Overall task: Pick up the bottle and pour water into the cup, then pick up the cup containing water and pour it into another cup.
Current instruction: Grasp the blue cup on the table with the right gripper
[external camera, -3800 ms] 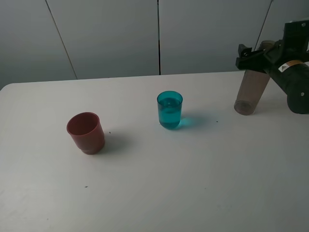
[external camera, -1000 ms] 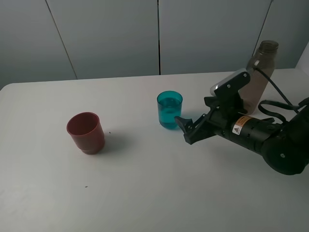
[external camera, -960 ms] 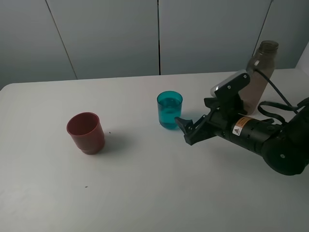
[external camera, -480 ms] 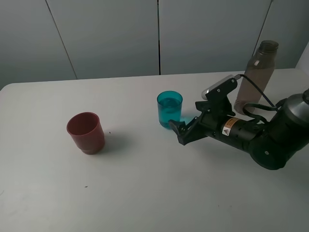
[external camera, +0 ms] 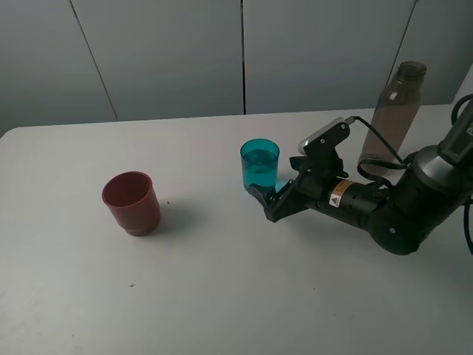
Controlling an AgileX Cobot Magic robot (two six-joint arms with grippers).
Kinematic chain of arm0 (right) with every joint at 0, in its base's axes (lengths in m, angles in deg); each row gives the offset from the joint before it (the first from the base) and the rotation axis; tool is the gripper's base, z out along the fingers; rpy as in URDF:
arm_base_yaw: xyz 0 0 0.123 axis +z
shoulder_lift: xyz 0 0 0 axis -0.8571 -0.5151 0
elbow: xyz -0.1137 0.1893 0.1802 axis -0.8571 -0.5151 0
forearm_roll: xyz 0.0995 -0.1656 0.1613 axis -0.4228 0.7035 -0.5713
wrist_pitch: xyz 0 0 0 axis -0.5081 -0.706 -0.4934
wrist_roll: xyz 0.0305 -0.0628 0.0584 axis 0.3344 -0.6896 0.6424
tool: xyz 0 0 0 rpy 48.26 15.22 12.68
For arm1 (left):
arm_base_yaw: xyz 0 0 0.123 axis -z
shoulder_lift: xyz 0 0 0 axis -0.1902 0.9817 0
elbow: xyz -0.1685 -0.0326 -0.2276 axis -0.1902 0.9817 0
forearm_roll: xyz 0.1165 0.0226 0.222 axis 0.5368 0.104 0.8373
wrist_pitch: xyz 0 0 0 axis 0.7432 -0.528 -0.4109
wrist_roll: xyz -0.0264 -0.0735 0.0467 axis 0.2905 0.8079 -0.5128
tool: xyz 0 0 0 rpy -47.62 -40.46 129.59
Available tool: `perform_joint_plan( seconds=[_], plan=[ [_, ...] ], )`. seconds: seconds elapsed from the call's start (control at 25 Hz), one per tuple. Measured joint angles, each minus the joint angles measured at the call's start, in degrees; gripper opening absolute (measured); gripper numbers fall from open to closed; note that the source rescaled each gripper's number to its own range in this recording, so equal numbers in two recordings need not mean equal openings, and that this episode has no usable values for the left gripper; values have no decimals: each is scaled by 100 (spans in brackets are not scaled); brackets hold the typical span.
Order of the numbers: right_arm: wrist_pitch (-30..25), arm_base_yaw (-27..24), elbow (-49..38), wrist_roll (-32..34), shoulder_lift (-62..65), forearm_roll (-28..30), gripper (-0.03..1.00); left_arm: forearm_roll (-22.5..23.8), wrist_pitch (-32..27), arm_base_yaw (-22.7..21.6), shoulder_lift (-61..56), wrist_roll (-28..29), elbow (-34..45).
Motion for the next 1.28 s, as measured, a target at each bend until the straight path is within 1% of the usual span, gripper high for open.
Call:
perform_joint_plan(
  seconds=[0.16, 0.4, 0.76, 1.28],
  plan=[
    [245, 0, 143, 87, -159, 0, 100, 0, 0, 0, 0, 0, 0],
    [416, 0, 405, 87, -368, 0, 100, 0, 0, 0, 0, 0, 0],
    [414, -10, 841, 127, -738, 13, 100, 0, 0, 0, 0, 0, 0],
    [338, -10, 1435, 173, -1172, 397, 100, 0, 0, 0, 0, 0, 0]
  ],
)
